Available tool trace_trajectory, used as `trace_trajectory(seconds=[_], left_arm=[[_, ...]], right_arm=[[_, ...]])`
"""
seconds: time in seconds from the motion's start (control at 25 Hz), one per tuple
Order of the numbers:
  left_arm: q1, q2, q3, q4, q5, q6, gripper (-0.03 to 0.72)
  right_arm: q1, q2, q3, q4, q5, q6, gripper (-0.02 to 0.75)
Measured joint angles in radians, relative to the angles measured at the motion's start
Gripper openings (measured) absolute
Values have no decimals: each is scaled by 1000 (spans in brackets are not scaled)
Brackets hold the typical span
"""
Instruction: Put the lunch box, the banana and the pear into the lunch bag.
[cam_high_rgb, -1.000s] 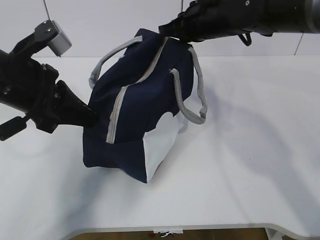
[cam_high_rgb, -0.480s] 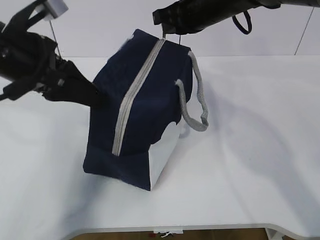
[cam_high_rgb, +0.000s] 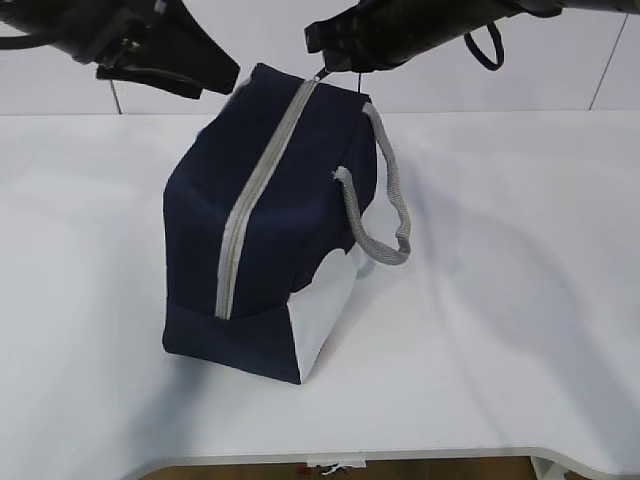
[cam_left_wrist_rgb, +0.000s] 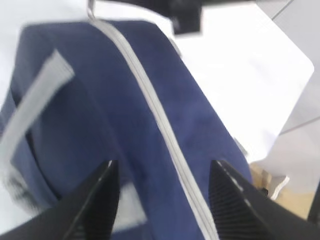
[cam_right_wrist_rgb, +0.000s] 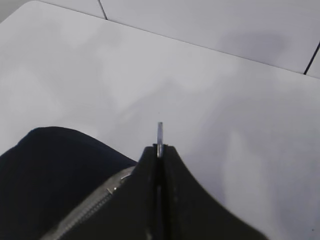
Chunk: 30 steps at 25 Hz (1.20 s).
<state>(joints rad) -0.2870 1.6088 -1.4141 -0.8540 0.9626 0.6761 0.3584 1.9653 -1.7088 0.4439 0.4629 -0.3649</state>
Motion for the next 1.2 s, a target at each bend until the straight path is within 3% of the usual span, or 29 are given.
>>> trace_trajectory(seconds=[0.36,0.56,0.68,0.8,0.88,1.2], left_arm=[[0,224,-201,5,26,-17,434],[0,304,-241,5,42,-22,417],[0,313,-249,5,60,-24,309],[0,314,-272,13,85,-24,97],[0,315,-292,26,119,-24,20],[0,317,-339,118,222,-11,-3]], right_arm=[[0,0,0,2,0,0,13],[0,0,0,2,0,0,13],[0,0,0,4,0,0,13],[0,0,0,4,0,0,13],[0,0,0,4,0,0,13],[0,24,-1,4,-22,0,13]])
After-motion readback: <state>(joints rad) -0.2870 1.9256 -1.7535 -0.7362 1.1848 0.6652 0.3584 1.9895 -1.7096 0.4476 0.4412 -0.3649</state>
